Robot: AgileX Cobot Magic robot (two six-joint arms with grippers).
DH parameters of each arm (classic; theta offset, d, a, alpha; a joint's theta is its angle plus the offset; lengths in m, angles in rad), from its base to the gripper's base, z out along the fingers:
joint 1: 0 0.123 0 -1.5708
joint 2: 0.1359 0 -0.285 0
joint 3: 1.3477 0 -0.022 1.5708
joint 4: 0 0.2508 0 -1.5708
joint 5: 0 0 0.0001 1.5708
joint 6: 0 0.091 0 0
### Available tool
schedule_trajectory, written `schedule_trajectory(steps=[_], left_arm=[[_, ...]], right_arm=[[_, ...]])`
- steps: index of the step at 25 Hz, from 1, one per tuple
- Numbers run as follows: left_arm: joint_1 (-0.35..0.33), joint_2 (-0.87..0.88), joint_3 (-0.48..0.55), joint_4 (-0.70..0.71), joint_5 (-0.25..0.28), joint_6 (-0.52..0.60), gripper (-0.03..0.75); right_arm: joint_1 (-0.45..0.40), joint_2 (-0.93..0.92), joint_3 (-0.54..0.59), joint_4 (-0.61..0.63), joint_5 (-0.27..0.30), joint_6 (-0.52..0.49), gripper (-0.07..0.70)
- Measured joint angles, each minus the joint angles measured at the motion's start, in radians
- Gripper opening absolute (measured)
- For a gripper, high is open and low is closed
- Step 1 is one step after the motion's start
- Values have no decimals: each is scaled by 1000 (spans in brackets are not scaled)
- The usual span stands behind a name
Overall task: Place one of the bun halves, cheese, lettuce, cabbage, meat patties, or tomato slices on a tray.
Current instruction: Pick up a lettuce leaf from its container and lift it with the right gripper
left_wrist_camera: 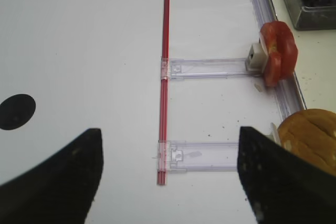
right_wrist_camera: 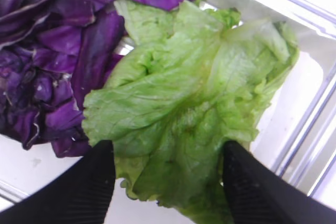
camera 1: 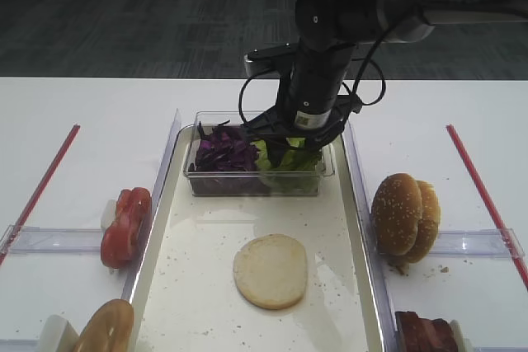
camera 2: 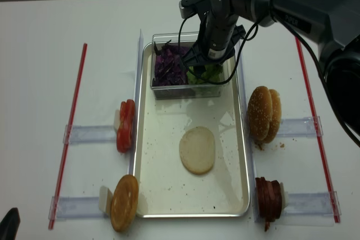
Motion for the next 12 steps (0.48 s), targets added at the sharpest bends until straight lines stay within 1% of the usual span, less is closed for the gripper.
schedule_trajectory(steps=[5,7,10,12], left_arm=[[0,0,0,0,0,0,491],[0,0,0,0,0,0,491],[0,0,0,0,0,0,491],[0,0,0,0,0,0,491]], right_arm=[[0,0,0,-4,0,0,470],[0,0,0,-4,0,5,456],[0,0,0,-6,0,0,399],[0,0,0,-8,0,0,347]])
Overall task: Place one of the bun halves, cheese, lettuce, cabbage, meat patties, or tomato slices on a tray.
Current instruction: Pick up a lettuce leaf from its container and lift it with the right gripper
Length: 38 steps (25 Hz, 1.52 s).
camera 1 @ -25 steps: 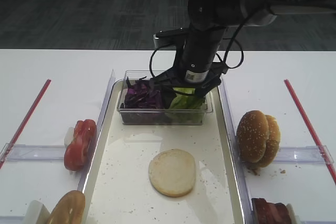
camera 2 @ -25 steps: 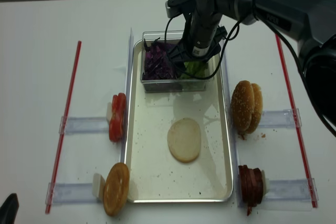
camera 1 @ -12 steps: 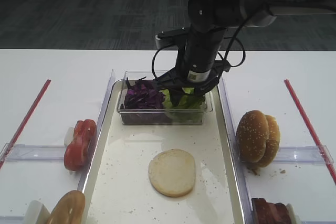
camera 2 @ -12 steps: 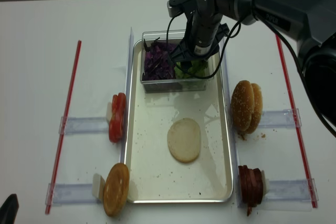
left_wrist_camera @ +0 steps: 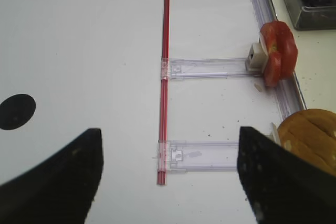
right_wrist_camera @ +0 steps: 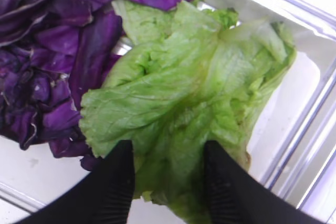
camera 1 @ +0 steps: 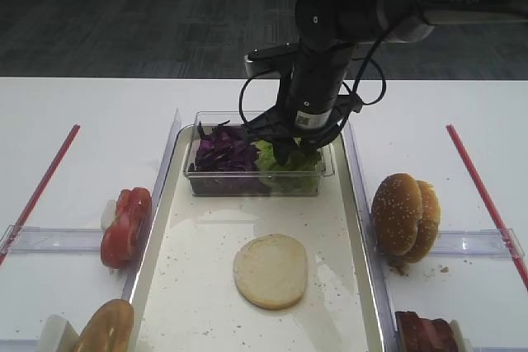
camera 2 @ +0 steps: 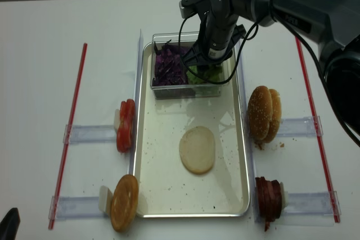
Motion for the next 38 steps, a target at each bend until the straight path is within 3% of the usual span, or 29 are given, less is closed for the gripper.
schedule_trajectory(steps=[7,10,18,30,38], left_arm=[[0,0,0,0,0,0,491],[0,0,0,0,0,0,491],[0,0,0,0,0,0,491],[0,0,0,0,0,0,491],[0,0,0,0,0,0,491]], right_arm=[[0,0,0,-6,0,0,120],[0,0,0,-10,0,0,61],[0,0,0,-15,11,0,55],[0,0,-187,-16,152,0,53],[0,-68,-206,-20,199,0,53]])
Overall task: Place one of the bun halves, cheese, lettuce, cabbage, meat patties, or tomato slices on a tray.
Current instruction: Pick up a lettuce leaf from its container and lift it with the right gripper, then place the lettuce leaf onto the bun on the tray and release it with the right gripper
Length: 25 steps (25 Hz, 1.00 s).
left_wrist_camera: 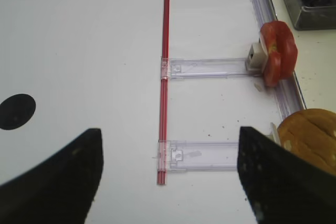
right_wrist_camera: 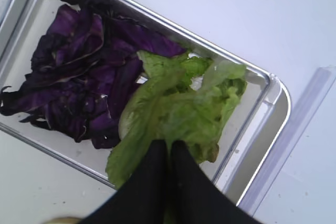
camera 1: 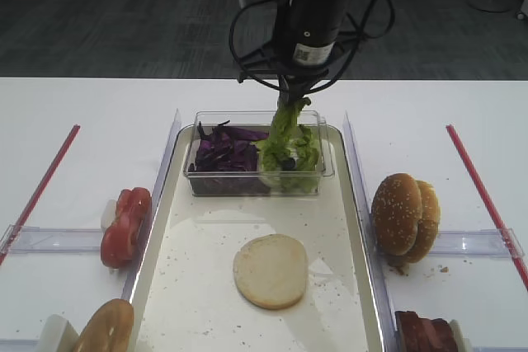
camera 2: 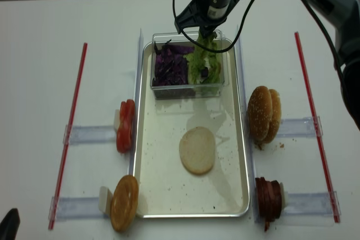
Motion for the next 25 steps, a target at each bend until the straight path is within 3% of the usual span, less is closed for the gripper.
schedule_trajectory(steps=[20,25], left_arm=[[0,0,0,0,0,0,491],[0,0,0,0,0,0,491]], right_arm=[[0,-67,0,6,85,0,52],[0,-67,0,14,135,0,52]])
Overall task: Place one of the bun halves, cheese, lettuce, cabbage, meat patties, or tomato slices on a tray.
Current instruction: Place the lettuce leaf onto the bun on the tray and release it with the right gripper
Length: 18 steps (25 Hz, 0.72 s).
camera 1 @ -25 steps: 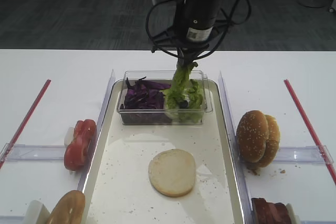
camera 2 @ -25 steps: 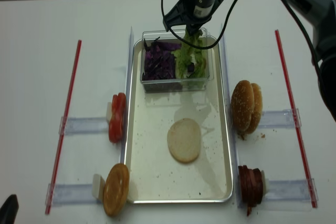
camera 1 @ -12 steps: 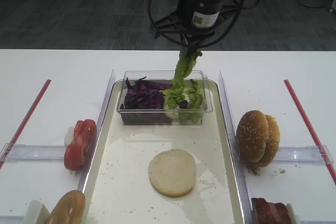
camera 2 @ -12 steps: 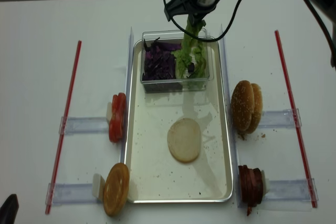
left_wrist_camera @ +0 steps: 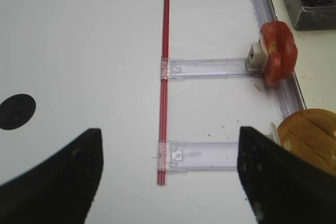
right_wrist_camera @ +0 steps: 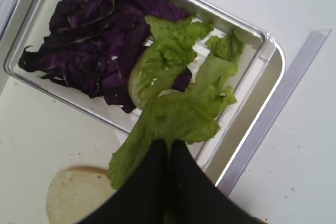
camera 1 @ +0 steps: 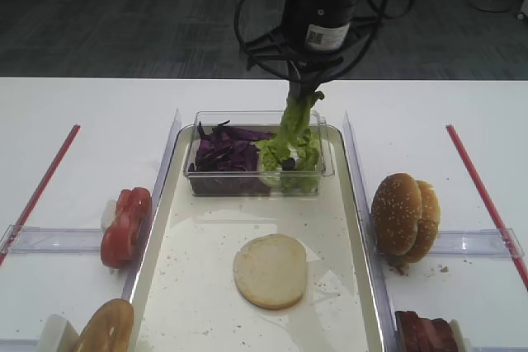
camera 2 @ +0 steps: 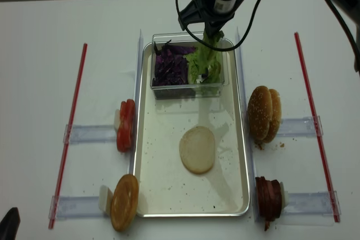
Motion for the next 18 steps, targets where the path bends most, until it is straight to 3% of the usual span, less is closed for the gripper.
schedule_trajectory(steps=[18], left_arm=[[0,0,0,0,0,0,491]], right_arm=[[64,-77,30,90,16,29,52]])
